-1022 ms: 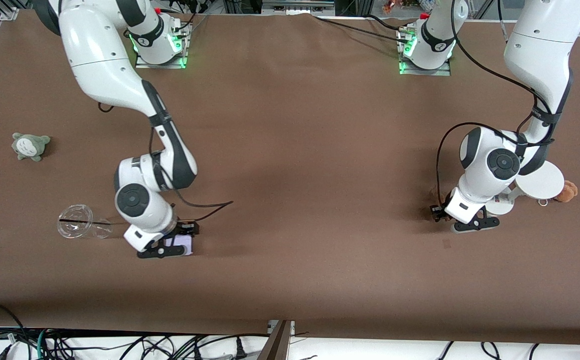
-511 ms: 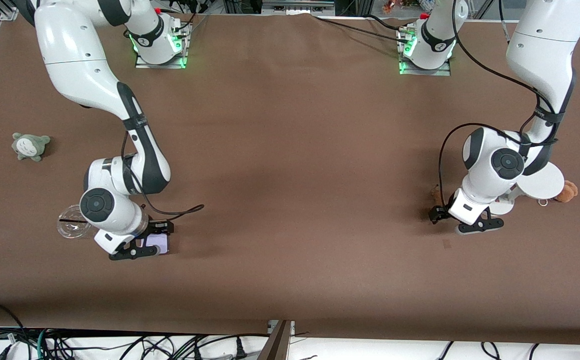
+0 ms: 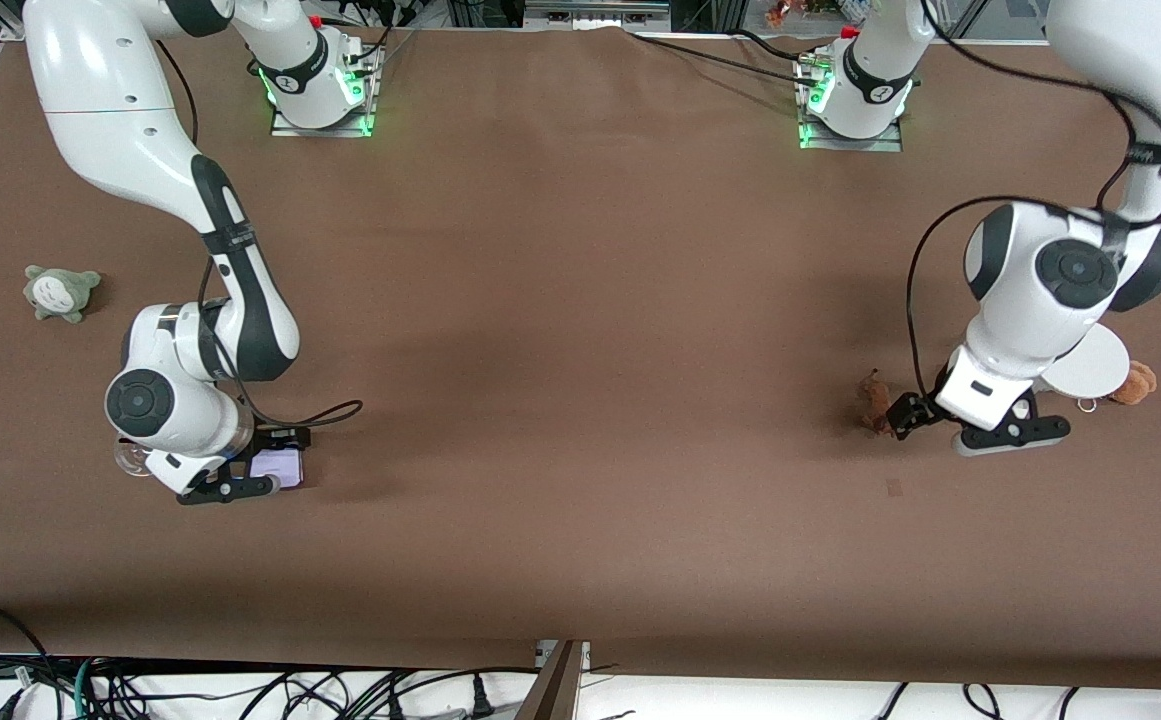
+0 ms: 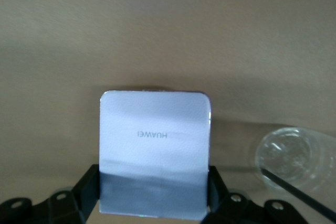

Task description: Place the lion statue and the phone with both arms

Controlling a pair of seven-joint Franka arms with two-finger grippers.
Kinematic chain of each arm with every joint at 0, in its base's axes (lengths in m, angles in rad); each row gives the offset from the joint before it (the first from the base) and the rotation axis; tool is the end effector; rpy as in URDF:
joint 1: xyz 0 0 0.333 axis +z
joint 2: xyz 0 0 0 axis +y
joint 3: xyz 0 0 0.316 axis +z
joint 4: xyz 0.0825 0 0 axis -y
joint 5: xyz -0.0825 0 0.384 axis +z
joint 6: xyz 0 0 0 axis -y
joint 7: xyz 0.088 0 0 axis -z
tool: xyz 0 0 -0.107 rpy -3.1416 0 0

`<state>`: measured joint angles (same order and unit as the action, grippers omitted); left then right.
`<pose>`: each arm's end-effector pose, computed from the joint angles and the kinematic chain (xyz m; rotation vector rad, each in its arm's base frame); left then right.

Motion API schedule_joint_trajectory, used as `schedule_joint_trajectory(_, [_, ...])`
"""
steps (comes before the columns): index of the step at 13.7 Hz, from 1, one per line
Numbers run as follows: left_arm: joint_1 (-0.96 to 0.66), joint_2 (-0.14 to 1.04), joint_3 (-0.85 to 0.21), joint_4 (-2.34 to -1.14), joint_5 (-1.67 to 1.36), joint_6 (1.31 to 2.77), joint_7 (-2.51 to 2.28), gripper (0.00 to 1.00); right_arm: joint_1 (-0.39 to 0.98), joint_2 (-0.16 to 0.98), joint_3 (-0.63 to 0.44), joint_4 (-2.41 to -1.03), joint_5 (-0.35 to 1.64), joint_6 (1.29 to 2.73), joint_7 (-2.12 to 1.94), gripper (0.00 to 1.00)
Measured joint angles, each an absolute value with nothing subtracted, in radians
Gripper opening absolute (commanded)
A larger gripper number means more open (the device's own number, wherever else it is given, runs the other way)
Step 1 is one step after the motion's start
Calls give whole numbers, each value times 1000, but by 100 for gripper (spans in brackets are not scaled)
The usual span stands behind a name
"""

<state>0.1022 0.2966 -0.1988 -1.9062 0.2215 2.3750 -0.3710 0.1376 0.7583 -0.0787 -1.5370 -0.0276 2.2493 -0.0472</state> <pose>0.6328 -0.0517 0.3640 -3.0526 -0.2173 -0.3089 0.7010 0.0487 0.2034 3.0570 0.2208 -0.0670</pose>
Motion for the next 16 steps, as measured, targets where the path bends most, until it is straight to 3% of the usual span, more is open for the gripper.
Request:
schedule_joint_trajectory(1, [101,252,-212,-1900,222,2308,-371,100,134,758,-78,-1542,-27,2249,-48,43])
schedule_joint_trajectory(2, [100,209,-222,-1893,222,2241,-370,100,134,758,-78,-1547,-23,2249,-48,51])
schedule_joint_trajectory(3, [99,166,-228,-1881,222,2172,-362,100,134,758,-77,-1551,-20,2249,-48,97])
schedule_joint_trajectory(6, [102,87,-228,-1794,215,1971,-287,100,134,758,-75,-1555,-18,2249,-49,100])
schedule_joint_trajectory(10, [114,75,-212,-1580,173,1730,-168,100,134,725,-69,-1526,-18,2234,-55,100])
schedule_joint_trajectory(12, [135,75,-210,-1515,167,1666,-137,100,136,685,-64,-1472,-18,2149,-56,100])
schedule_joint_trajectory(16, [232,86,-206,-1495,54,1648,-55,100,138,583,-58,-1366,-17,1914,-57,100])
